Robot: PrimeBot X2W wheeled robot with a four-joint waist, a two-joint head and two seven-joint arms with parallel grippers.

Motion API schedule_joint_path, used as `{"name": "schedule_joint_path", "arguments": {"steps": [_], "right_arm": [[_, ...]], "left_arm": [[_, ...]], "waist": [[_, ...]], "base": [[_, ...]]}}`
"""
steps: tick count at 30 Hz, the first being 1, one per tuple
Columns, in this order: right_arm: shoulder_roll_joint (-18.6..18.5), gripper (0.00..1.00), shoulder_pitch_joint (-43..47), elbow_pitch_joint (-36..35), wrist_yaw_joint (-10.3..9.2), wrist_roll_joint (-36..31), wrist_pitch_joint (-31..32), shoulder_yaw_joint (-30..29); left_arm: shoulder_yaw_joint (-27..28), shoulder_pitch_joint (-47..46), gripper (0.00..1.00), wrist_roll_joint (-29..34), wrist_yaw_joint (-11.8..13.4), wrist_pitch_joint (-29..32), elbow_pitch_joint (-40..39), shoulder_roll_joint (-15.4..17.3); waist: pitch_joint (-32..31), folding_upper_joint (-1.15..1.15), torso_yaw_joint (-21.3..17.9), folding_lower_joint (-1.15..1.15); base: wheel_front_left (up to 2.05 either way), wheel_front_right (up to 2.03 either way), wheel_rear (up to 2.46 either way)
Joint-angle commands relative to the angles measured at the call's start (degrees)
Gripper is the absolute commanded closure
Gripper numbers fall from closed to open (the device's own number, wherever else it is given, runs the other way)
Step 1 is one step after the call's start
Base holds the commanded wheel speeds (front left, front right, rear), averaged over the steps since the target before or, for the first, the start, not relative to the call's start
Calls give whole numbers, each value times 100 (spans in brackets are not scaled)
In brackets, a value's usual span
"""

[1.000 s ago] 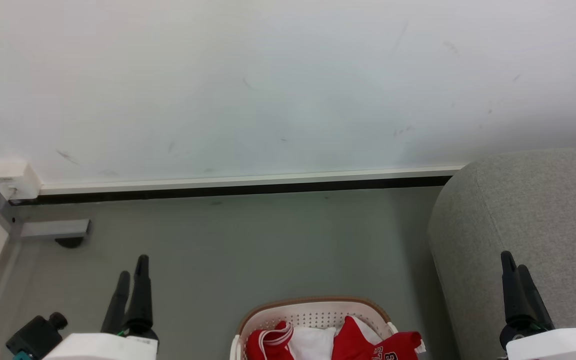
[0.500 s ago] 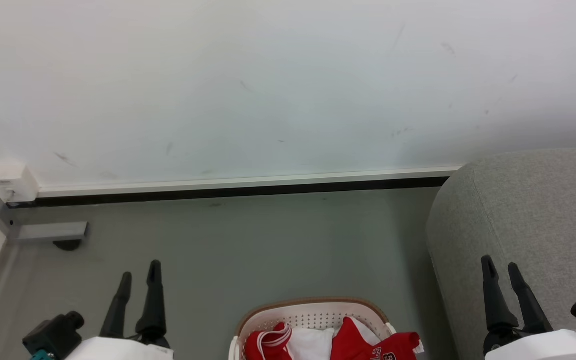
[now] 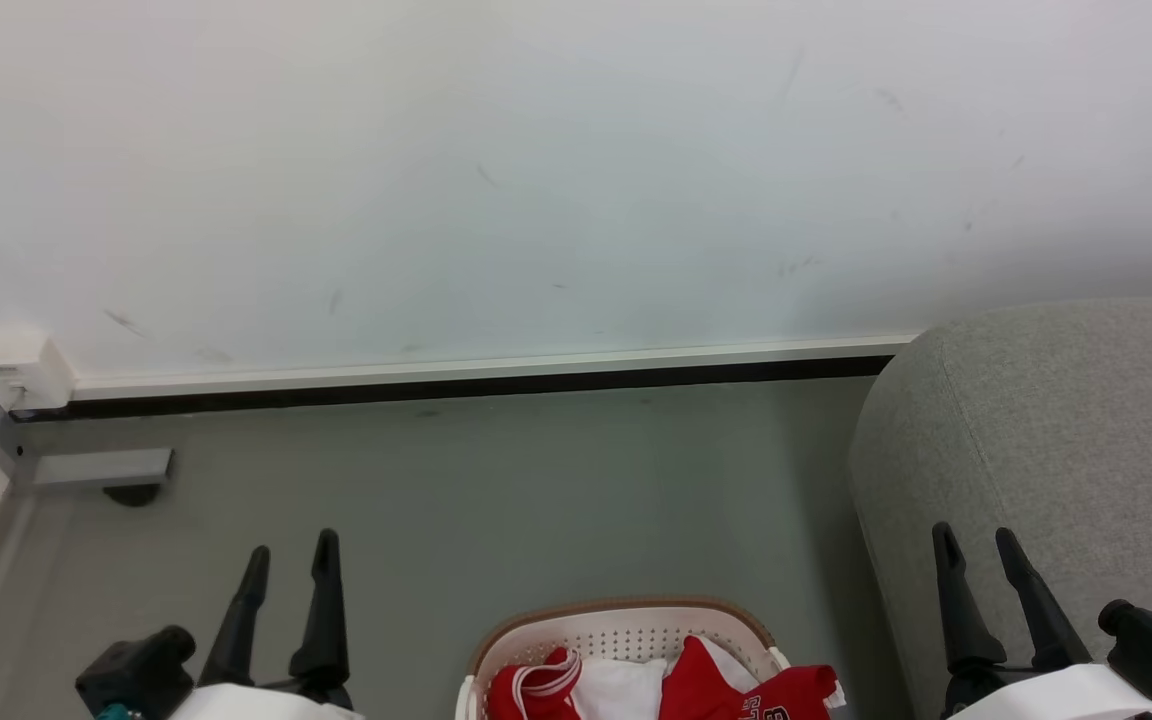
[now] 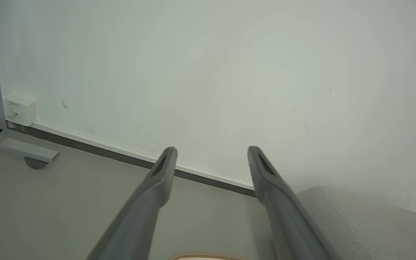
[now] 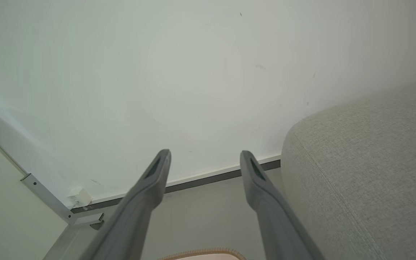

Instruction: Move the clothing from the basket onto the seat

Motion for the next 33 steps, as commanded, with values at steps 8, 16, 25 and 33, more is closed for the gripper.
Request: {"name": "schedule_joint_path", "arguments": {"steps": [8,16,25,33], "right_arm": [[-52,0,-109,49,-8,-505,-158,136],[-49,0,-119,101,-9,-822,-249,204],[-74,0,-136,123,-10,-1151,-357,303],[-76,0,-114,135,-10,-1346,-444,339]], "left_arm": [[-40,30,0,611,25,-174,-70,53],[-75,74,0,961,50,-259,-95,57],[-98,109,0,1342,70,-375,-127,61],[-116,153,0,1641,87,-472,-140,64]], "waist": [[-2,0,-8,0],[-10,0,-28,0],[-25,0,-47,0],[-44,0,-60,0]], "base": [[0,0,0],[0,0,0],[0,0,0],[0,0,0]]}}
